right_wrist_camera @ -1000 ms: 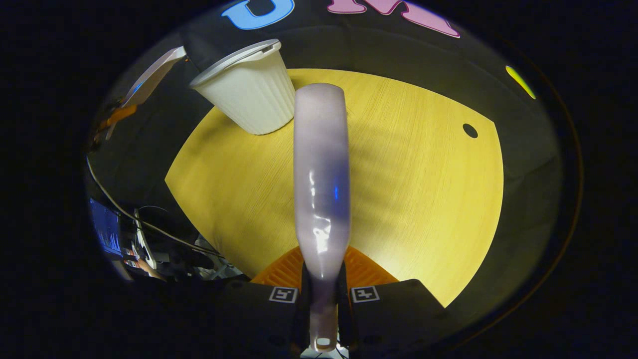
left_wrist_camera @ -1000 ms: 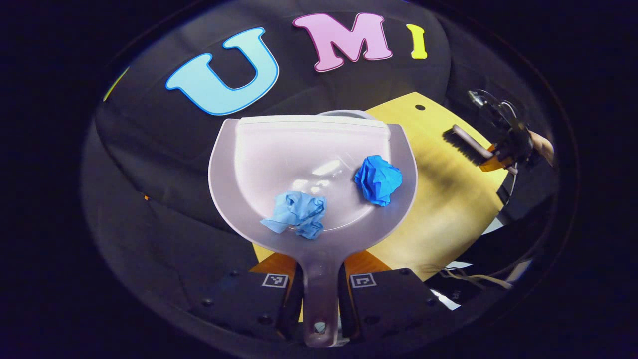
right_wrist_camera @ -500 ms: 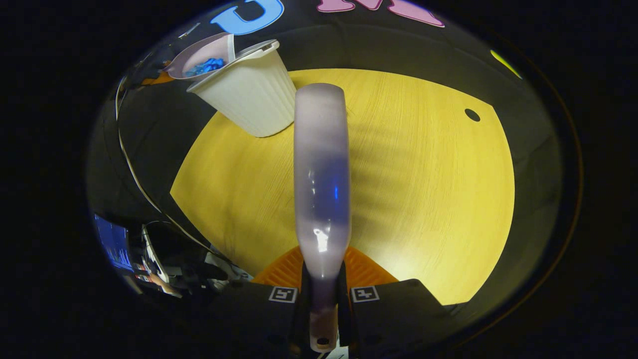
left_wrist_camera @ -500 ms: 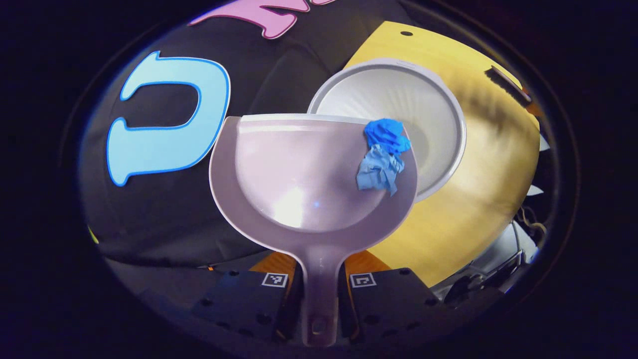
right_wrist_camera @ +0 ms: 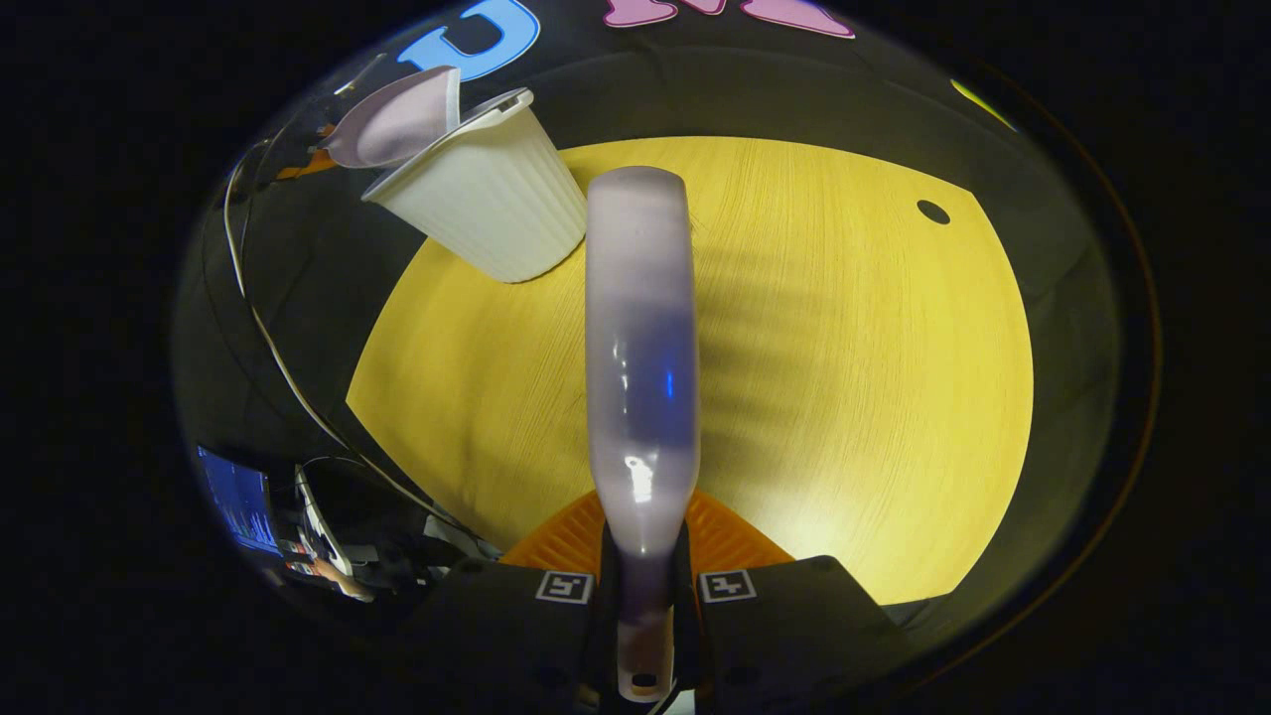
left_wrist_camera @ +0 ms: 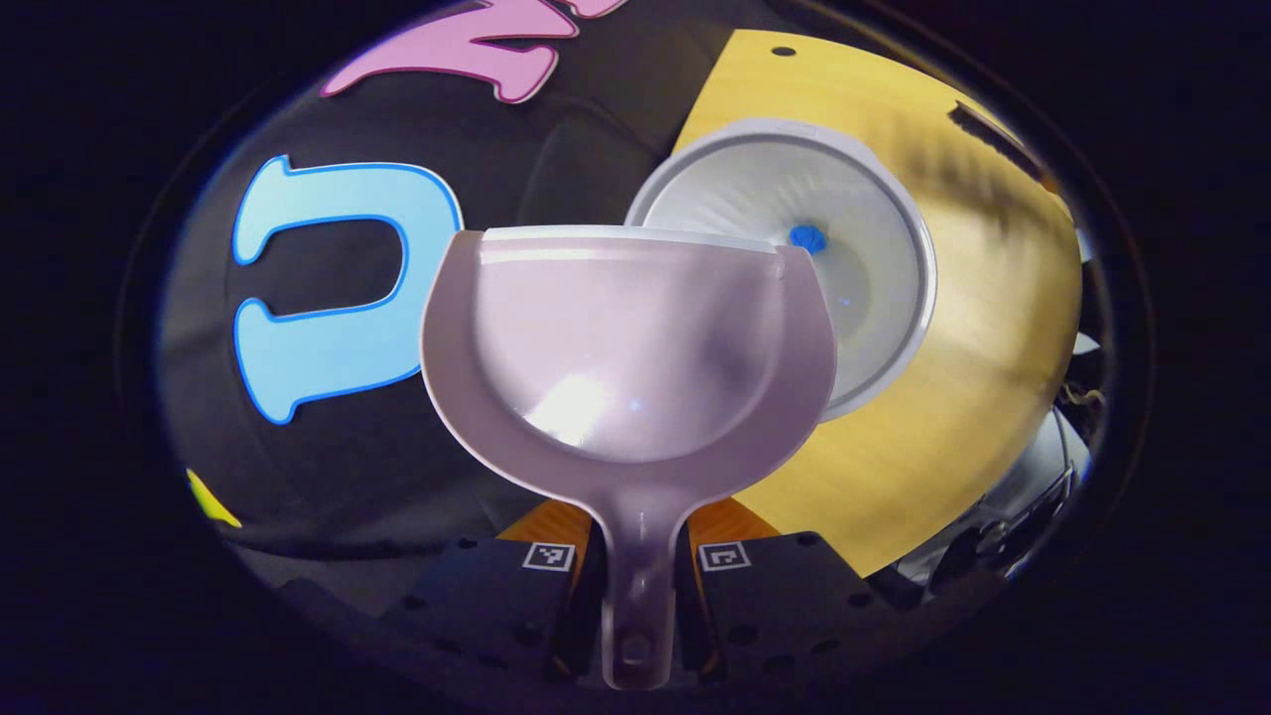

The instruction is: Pick up the small broom and dustpan from the desktop, sweep the trash into the dustpan with the broom, and then empty the trash into the garbage bin.

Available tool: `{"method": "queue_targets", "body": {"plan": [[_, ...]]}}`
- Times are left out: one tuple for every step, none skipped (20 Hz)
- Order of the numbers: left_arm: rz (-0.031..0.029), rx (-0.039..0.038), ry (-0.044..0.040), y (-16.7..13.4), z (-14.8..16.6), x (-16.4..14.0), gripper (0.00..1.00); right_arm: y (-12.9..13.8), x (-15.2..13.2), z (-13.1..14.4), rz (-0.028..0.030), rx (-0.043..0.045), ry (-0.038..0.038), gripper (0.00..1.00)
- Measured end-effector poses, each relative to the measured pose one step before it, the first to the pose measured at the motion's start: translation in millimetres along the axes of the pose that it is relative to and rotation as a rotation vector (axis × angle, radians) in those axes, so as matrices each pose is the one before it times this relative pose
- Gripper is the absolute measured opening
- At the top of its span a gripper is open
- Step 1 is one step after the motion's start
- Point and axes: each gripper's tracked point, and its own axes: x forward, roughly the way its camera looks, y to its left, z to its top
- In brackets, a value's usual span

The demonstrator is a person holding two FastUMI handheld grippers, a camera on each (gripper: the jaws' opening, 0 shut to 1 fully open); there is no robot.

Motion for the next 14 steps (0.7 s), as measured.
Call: {"method": "queue_targets", "body": {"plan": [[0.00281,-0.0977,-0.05407,-8.76,5.14,-4.94,0.29,-1.19,0.27,1.66,0.00059,0.00283,-0.0044,0.25],[-0.00641,-0.11556,-0.05741,-8.11,2.35,-5.5,0.29,-3.0,0.0,-0.53,-0.00563,0.00475,-0.00395,0.25],[-0.01688,-0.12241,-0.08688,-17.8,9.31,-6.74,0.29,-2.57,0.64,2.11,-0.00411,0.00826,-0.0094,0.24],[-0.03255,-0.11114,-0.07649,-19.85,5.32,-0.81,0.29,-1.67,1.58,-0.13,-0.00571,0.0134,0.00201,0.25],[-0.04178,-0.08594,-0.07108,-28.21,5.89,-2.78,0.29,-0.17,-0.18,0.11,0.00425,0.01466,-0.00175,0.24],[-0.05258,-0.04954,-0.04727,-21.51,4.51,-3.24,0.29,1.45,0.07,1.73,0.00697,0.01474,-0.00394,0.25],[-0.03736,-0.03249,-0.03323,-21.01,-2.7,3.29,0.29,1.89,0.54,3.16,0.00897,0.01817,-0.01723,0.25],[-0.02115,-0.03491,-0.03662,-19.29,-0.52,-3.7,0.29,0.98,0.67,0.42,0.00553,0.02104,-0.01832,0.25],[-0.01694,-0.04757,-0.02137,-21.13,-1.19,5.34,0.29,-1.7,0.71,-0.58,-0.00578,0.01503,-0.00053,0.25],[-0.02671,-0.05014,0.00433,-22.01,-0.37,6.61,0.29,-0.69,2.14,-3.17,-0.00517,0.014,0.00164,0.25],[-0.03255,-0.04055,0.01931,-20.82,-4.86,6.38,0.29,-2.3,0.46,-3.95,-0.00822,0.01512,-0.00062,0.25],[-0.0271,-0.02302,0.01298,-26.59,-14.05,4.97,0.28,-6.1,0.32,-3.84,-0.02384,0.02131,-0.00241,0.25],[-0.03574,0.00182,0.00782,-20.56,-11.52,2.69,0.29,-5.04,1.44,-4.29,-0.01441,0.02395,-0.00115,0.25],[-0.03497,0.00102,0.00923,-20.71,-10.09,4.91,0.29,-2.42,2.41,-9.24,-0.00454,0.02002,0.01684,0.25]]}}
